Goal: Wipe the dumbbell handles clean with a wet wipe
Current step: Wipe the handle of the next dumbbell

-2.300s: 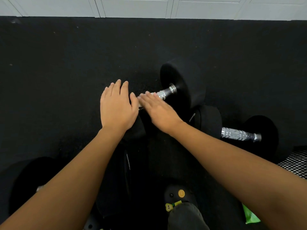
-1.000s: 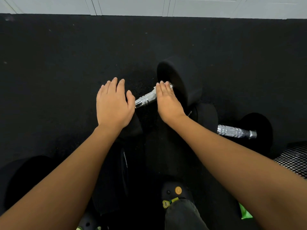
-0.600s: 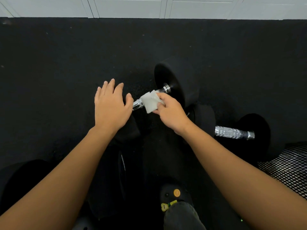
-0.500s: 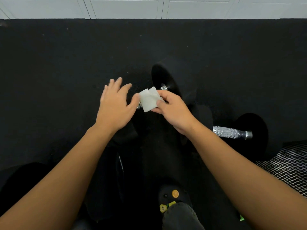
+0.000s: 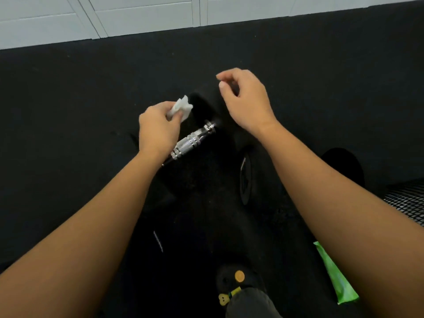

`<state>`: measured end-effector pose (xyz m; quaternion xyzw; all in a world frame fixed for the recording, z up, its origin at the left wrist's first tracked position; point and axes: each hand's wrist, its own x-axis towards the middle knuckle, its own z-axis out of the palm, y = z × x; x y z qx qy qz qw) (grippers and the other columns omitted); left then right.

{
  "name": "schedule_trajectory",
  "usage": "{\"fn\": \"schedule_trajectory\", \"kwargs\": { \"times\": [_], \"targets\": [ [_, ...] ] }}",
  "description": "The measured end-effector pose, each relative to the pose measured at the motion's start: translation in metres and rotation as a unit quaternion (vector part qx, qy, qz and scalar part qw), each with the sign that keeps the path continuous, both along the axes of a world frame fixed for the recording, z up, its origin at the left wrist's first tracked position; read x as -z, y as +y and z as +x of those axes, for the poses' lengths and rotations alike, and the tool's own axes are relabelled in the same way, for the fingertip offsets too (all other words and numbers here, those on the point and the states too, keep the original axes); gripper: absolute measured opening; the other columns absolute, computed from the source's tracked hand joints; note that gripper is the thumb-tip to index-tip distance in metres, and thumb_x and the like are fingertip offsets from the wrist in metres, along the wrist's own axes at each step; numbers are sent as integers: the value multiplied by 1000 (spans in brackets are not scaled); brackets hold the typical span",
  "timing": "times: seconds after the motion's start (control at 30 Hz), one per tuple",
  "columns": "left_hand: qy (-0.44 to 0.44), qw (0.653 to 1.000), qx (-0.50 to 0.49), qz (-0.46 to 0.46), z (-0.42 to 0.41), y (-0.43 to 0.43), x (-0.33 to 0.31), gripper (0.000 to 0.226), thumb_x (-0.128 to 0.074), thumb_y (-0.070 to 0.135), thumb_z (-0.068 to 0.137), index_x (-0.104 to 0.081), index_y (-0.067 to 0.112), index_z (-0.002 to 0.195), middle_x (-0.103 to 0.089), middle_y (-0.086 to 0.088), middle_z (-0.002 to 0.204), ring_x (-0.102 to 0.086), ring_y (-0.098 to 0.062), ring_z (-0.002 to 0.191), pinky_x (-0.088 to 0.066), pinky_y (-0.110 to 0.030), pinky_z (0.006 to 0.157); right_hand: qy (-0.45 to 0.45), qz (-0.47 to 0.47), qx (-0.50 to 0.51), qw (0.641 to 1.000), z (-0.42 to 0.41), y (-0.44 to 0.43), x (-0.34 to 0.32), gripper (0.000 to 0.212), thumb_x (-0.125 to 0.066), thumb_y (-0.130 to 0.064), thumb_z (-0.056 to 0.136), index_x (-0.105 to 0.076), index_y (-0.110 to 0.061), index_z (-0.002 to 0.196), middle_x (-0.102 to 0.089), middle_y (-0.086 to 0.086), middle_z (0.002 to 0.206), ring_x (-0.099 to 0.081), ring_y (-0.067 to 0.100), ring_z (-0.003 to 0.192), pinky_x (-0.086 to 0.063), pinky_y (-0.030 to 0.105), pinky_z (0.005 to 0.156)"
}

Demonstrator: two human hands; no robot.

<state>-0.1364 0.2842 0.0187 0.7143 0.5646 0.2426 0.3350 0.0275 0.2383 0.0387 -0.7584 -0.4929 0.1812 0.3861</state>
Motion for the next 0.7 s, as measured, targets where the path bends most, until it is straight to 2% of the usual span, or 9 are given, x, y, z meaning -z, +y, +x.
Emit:
{"fn": "schedule_trajectory", "kwargs": {
  "times": [0.03, 0.1, 0.13, 0.2, 0.27, 0.43, 0.53, 0.6, 0.7],
  "targets": [
    [55, 998, 30, 22, 2, 3, 7, 23, -52, 16, 91, -70, 17, 104, -68, -3, 86, -61, -18, 77, -46, -14, 64, -33, -11, -12, 999, 3, 5, 7, 26, -49, -23, 93, -60, -18, 115, -58, -2, 114, -52, 9, 107, -37, 11, 93],
    [157, 981, 112, -2, 8, 4, 21, 25, -50, 20, 91, -69, 19, 107, -70, -9, 94, -64, -27, 85, -51, -28, 73, -74, -50, -50, 995, 3, 10, 21, 33, -44, -26, 95, -55, -14, 124, -52, 3, 131, -41, 17, 128, -30, 32, 109],
    [196, 968, 152, -24, 11, 2, 25, 26, -49, 23, 91, -67, 18, 109, -69, -12, 96, -63, -30, 88, -51, -33, 74, -83, -73, -62, 992, 1, 10, 26, 37, -41, -28, 97, -51, -14, 129, -46, 4, 139, -33, 19, 135, -24, 37, 113],
    [210, 955, 200, -69, 19, -4, 30, 31, -43, 30, 95, -61, 15, 116, -66, -12, 100, -61, -29, 89, -46, -32, 71, -101, -85, -58, 990, -3, 10, 33, 40, -34, -31, 99, -45, -17, 135, -36, 4, 147, -24, 19, 140, -20, 39, 115],
    [189, 957, 197, -98, 25, -5, 28, 37, -32, 32, 99, -58, 11, 117, -63, -13, 106, -58, -31, 96, -40, -31, 74, -132, -70, -38, 988, -6, 9, 37, 41, -32, -34, 100, -44, -18, 136, -35, 4, 148, -26, 18, 139, -22, 38, 112],
    [201, 943, 206, -164, 37, 12, 25, 35, -25, 16, 98, -53, 2, 81, -59, -23, 107, -51, -33, 90, -36, -37, 74, -199, -23, 3, 980, -13, 12, 46, 40, -33, -33, 98, -51, -16, 129, -46, 6, 140, -39, 20, 131, -33, 37, 104],
    [202, 939, 199, -195, 34, 21, 29, 35, -26, 15, 97, -51, 2, 76, -56, -28, 109, -49, -38, 88, -30, -31, 70, -209, -9, 10, 978, -12, 12, 48, 40, -34, -32, 97, -53, -15, 127, -49, 6, 137, -43, 20, 128, -35, 37, 102],
    [213, 936, 190, -208, 26, 20, 29, 34, -26, 14, 97, -48, 6, 72, -55, -26, 109, -48, -31, 82, -31, -32, 71, -213, 0, 12, 977, -13, 12, 49, 40, -35, -32, 96, -54, -14, 126, -51, 7, 136, -45, 21, 127, -36, 37, 101],
    [254, 934, 156, -195, 17, 9, 25, 24, -28, 9, 97, -48, -3, 90, -53, -28, 112, -49, -38, 96, -37, -39, 79, -212, 12, 19, 977, -15, 12, 51, 40, -36, -32, 95, -56, -13, 124, -53, 8, 133, -47, 22, 125, -38, 38, 101]
  ]
}}
